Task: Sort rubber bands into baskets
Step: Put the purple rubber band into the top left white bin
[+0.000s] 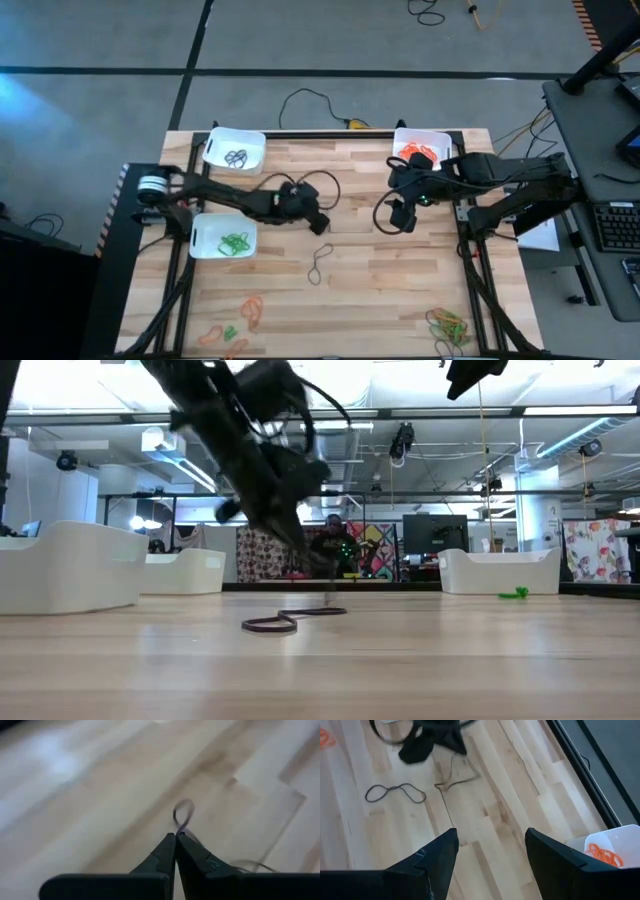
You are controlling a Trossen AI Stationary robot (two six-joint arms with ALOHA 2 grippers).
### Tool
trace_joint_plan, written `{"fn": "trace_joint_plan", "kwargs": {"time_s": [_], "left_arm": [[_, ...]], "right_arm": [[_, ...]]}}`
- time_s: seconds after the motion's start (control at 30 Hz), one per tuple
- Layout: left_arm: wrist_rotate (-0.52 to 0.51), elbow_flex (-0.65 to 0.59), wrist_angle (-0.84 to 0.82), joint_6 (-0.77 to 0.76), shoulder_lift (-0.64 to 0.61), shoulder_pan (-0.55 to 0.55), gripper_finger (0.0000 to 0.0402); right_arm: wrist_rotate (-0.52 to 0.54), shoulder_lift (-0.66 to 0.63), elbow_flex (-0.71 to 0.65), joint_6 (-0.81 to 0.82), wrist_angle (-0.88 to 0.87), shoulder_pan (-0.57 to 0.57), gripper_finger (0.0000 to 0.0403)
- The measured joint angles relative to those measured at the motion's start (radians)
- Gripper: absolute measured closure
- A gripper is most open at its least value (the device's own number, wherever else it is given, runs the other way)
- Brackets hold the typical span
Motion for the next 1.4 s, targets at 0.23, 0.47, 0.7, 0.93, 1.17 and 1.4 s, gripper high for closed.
{"fn": "trace_joint_plan", "kwargs": {"time_s": [0.23, 0.47, 0.7, 0.93, 1.17, 1.4], "left_arm": [[-0.105, 0.002, -0.243, 0.030, -0.245, 0.049, 0.0401], [-0.153, 0.002, -0.537, -0.015, -0.477, 0.224, 0.0402], [-0.156, 0.000, -0.587, 0.084, -0.544, 0.498, 0.0402], [-0.154, -0.024, -0.580, 0.146, -0.424, 0.737, 0.0402], [-0.143, -0.023, -0.577, 0.157, -0.316, 0.927, 0.0402], [-0.076, -0.020, -0.555, 0.223, -0.252, 0.925, 0.0398]], "right_arm": [[0.000, 0.002, -0.008, 0.001, 0.039, 0.000, 0.0179], [-0.001, 0.002, -0.008, 0.017, 0.100, 0.000, 0.0179], [-0.001, 0.003, -0.008, 0.135, 0.129, 0.000, 0.0179], [0.003, 0.004, -0.009, 0.185, 0.136, 0.000, 0.0179], [0.046, 0.005, -0.011, 0.211, 0.215, 0.000, 0.0179], [0.051, 0.005, -0.032, 0.267, 0.255, 0.003, 0.0179]]}}
